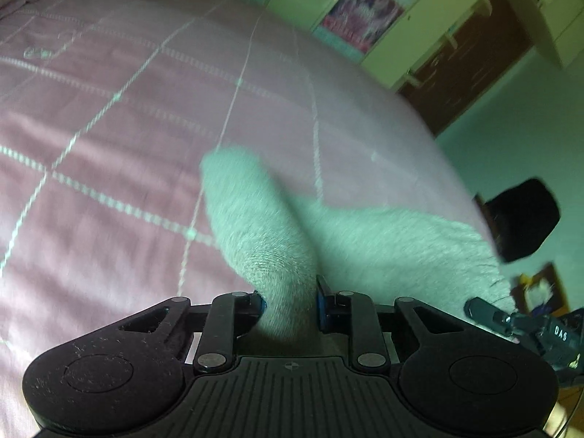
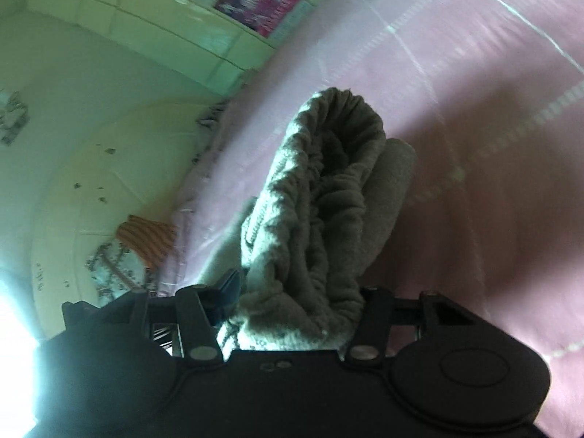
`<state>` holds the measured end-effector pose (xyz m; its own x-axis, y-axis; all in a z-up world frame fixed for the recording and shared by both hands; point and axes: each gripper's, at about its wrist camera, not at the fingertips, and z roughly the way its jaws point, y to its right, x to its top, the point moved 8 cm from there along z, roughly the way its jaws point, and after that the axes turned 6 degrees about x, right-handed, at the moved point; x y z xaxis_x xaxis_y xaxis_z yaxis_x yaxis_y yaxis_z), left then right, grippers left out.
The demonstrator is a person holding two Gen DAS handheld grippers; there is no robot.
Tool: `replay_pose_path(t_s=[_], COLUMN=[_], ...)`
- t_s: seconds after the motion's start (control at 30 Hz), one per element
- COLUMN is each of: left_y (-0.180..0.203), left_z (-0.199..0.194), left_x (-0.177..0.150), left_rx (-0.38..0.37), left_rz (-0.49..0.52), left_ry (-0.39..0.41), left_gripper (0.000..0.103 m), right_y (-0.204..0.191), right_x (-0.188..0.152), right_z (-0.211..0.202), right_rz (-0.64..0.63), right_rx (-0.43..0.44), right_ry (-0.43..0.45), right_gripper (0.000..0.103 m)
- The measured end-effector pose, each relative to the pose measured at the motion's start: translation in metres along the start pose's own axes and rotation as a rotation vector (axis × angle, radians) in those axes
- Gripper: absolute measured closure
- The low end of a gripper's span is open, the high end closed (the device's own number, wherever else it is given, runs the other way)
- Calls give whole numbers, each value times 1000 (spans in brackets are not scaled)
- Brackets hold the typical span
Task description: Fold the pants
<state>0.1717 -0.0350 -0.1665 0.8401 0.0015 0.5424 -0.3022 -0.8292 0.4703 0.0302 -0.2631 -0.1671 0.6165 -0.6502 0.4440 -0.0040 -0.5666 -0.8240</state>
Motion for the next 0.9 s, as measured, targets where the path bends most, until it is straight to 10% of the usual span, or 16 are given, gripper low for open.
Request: replay_pose_path(t_s=[0.37,0.77,0.83,0.9], left_y=[31,15,8,-3], left_z=[-13,105,127,140], left_x=[103,138,119,98], left_rx=[3,208,293,371], left_rz=[40,159,208,229], left_ry=[160,53,-5,-40], left_gripper=[79,78,67,25], right_y=[-62,-13,13,44], right_x=[77,137,134,127], right_z=[2,79,86,93], right_rz=[-123,-185,-169,-140], right_rx=[104,-15,-88,-190], right_ry=[95,82,50,10], right_gripper=[50,49,47,42])
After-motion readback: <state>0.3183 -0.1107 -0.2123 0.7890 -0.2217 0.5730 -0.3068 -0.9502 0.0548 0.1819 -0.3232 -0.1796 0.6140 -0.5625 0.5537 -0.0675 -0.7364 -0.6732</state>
